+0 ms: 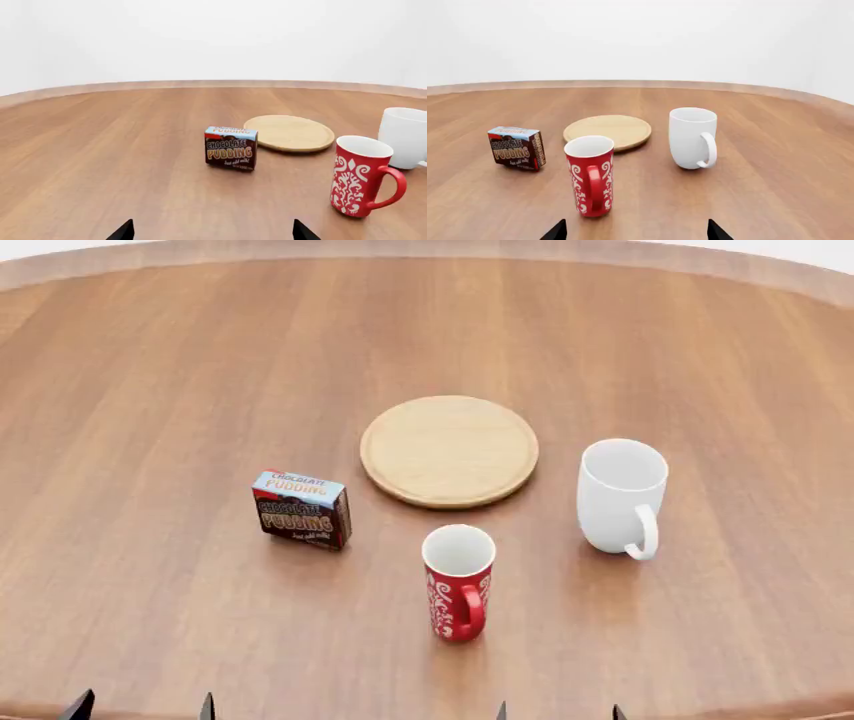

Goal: Put the chocolate pudding to the left of the plate.

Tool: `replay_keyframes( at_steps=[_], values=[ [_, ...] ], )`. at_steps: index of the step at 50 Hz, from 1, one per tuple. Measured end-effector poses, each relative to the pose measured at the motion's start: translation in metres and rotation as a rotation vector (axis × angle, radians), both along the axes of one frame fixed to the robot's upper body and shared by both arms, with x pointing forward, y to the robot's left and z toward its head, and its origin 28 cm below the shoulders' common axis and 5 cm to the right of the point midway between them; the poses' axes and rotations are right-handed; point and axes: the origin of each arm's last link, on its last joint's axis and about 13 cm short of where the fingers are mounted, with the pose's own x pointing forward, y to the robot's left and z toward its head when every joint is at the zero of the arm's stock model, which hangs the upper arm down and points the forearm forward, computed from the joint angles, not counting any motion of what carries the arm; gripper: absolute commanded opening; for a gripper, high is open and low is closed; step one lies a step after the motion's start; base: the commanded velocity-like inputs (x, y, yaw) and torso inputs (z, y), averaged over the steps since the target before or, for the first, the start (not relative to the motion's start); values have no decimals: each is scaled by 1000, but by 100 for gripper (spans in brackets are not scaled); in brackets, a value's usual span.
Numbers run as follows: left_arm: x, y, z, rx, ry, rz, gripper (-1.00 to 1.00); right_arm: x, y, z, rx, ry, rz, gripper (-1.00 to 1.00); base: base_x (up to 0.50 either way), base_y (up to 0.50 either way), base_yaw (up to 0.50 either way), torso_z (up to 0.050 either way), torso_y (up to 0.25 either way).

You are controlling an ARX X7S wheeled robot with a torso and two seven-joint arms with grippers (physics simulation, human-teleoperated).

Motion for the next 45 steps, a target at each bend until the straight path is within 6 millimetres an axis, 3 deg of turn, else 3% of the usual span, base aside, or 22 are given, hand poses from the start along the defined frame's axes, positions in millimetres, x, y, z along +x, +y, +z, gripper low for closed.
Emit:
replay_keyframes(
  at_steps=[16, 45],
  values=[
    [-1, 0, 2, -2, -7, -3, 100, 1, 0, 1, 8, 4, -19, 100, 0, 0, 0, 0, 0],
    [-2, -1, 2, 6, -12, -15, 100, 0, 3, 0, -8, 7, -18, 100, 0, 196, 0, 0, 0]
  ],
)
